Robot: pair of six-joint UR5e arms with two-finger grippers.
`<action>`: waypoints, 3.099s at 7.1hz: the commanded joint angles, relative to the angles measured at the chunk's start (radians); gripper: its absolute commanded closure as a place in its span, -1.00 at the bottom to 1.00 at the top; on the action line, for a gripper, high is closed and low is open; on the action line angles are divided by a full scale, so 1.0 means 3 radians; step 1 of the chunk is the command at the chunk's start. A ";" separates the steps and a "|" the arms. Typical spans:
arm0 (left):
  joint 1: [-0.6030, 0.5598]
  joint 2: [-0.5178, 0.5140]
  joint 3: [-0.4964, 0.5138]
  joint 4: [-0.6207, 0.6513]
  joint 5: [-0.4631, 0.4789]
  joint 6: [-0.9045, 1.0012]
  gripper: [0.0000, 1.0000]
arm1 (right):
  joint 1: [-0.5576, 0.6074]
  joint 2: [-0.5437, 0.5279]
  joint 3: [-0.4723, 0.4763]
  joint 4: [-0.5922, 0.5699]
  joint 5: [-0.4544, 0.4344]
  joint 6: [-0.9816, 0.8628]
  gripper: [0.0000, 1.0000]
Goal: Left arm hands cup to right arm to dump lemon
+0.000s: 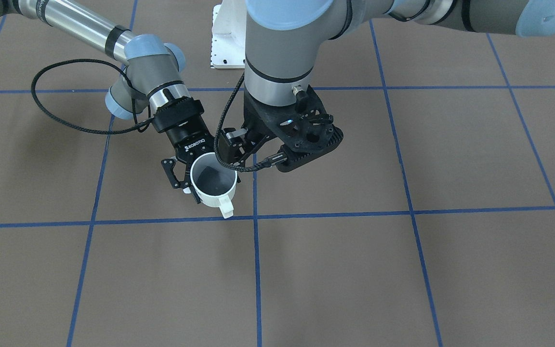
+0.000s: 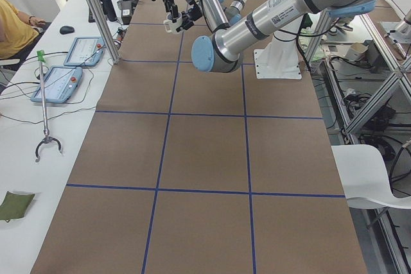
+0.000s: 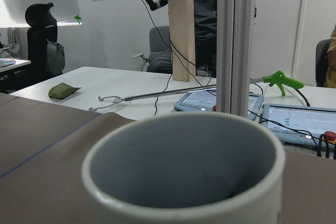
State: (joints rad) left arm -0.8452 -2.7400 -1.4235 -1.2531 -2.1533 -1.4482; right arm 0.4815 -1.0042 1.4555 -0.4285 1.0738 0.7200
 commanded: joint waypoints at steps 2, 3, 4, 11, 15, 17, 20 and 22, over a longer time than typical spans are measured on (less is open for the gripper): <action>0.0178 0.0006 -0.0026 0.0107 -0.0068 -0.0005 -0.56 | -0.0219 0.0054 0.0001 -0.0055 -0.0372 -0.0033 0.14; 0.0179 0.0011 -0.0026 0.0107 -0.0103 -0.0010 -0.32 | -0.0260 0.0054 0.0001 -0.0029 -0.0530 0.0003 0.13; 0.0184 0.0016 -0.0026 0.0107 -0.0114 -0.0010 -0.20 | -0.0265 0.0105 0.0001 -0.0014 -0.0643 0.0039 0.13; 0.0219 0.0016 -0.0005 0.0087 -0.0119 -0.0015 -0.07 | -0.0306 0.0100 0.0016 0.0073 -0.0670 0.0177 0.13; 0.0240 0.0016 -0.0005 0.0086 -0.0114 -0.0015 0.30 | -0.0306 0.0095 0.0047 0.0073 -0.0670 0.0177 0.13; 0.0240 0.0011 -0.0005 0.0092 -0.0114 -0.0015 0.46 | -0.0306 0.0095 0.0093 0.0073 -0.0670 0.0177 0.12; 0.0240 -0.0004 -0.0016 0.0102 -0.0109 -0.0015 1.00 | -0.0306 0.0085 0.0093 0.0083 -0.0665 0.0187 -0.89; 0.0235 -0.0019 -0.0031 0.0102 -0.0114 -0.0015 1.00 | -0.0357 0.0049 0.0093 0.0083 -0.0665 0.0187 -0.98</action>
State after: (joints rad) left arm -0.7731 -2.7426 -1.4304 -1.2229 -2.1864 -1.4527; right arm 0.3852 -0.9845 1.4838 -0.4036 0.8743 0.7759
